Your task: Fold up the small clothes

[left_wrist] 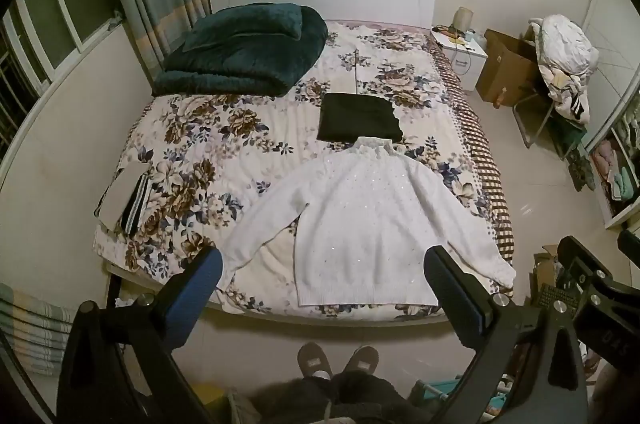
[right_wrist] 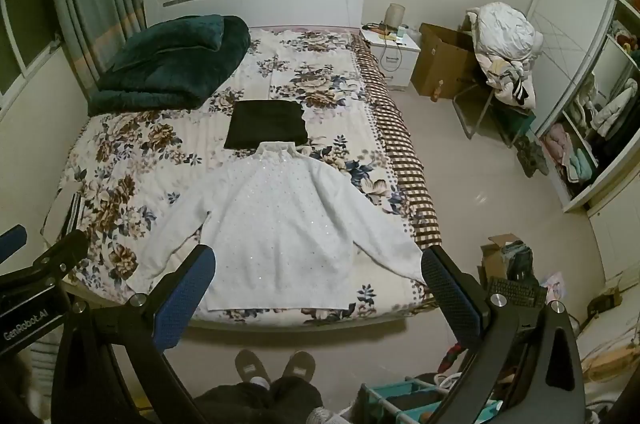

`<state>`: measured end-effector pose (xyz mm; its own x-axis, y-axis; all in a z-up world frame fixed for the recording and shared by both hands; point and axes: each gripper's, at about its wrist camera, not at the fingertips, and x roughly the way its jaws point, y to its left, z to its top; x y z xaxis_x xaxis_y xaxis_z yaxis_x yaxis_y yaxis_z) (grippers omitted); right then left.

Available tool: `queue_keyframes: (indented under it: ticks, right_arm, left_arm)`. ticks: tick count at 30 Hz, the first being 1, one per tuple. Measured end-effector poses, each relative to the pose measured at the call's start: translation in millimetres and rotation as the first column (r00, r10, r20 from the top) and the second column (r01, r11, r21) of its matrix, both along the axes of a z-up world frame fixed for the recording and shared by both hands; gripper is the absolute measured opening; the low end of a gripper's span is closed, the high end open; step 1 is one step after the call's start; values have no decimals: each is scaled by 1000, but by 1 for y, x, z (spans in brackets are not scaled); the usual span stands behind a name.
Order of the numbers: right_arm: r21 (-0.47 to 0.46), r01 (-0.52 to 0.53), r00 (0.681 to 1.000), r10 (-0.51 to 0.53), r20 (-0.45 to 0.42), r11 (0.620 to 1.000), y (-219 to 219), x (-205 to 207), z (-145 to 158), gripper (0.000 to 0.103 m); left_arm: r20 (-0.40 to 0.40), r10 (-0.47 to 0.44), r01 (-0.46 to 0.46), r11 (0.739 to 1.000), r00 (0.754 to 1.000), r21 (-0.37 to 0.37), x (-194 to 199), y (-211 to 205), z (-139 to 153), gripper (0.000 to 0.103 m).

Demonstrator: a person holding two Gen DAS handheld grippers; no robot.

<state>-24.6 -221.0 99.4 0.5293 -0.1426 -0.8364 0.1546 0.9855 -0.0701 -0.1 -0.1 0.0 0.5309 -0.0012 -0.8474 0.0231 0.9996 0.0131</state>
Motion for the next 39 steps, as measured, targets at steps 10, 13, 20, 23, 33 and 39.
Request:
queue_keyframes:
  ticks: [10, 13, 20, 23, 33, 39]
  right_arm:
    - [6, 1, 1000, -1, -1, 1000, 0, 1, 2, 103]
    - [5, 1, 1000, -1, -1, 1000, 1, 1, 2, 103]
    - [7, 0, 1000, 0, 2, 1000, 2, 1, 4, 103]
    - [10, 1, 1000, -1, 1, 1000, 3, 1, 5, 103]
    - [9, 1, 1000, -1, 4, 1000, 4, 0, 8, 103]
    - [12, 2, 1000, -3, 6, 1000, 6, 0, 10, 103]
  left_arm:
    - [3, 1, -1, 1000, 1000, 1, 0, 0, 0, 103]
    - [5, 3, -3, 1000, 1000, 1, 0, 0, 0, 103]
    - [8, 0, 0, 1000, 1000, 2, 0, 0, 0, 103]
    - [7, 1, -1, 1000, 1000, 0, 0, 0, 0, 103]
    - [11, 1, -1, 1000, 1000, 0, 0, 0, 0, 103]
    - [13, 0, 0, 1000, 1000, 0, -1, 0, 0, 103]
